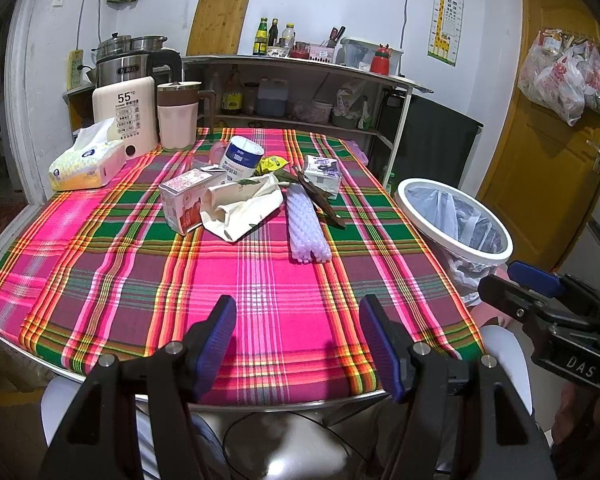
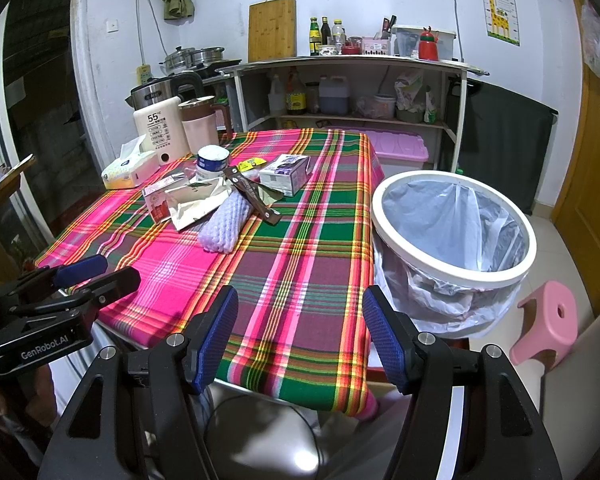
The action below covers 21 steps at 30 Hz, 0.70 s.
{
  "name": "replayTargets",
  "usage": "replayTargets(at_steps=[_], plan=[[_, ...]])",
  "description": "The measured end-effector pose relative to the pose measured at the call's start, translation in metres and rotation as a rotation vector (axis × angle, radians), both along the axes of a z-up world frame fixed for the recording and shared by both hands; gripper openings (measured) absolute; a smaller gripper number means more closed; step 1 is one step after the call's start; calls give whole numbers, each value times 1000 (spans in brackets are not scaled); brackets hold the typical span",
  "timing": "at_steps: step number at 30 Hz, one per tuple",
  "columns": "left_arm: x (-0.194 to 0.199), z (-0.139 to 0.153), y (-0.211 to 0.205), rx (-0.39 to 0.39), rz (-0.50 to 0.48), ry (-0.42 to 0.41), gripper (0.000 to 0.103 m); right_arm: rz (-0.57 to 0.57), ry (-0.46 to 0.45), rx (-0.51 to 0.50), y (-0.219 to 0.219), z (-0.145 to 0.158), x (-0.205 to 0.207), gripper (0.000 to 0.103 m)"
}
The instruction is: Collect trash
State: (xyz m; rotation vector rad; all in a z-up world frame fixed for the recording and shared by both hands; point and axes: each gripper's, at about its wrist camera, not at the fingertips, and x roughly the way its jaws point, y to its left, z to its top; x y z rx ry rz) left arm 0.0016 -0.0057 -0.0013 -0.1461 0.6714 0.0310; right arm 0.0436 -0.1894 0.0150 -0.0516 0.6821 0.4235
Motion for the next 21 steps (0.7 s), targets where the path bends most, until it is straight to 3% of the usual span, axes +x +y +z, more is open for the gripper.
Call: replayTargets(at_steps=[21], plan=[[12,-11,11,-28,-15,19,66,36,20,2,9,-7,11,65]])
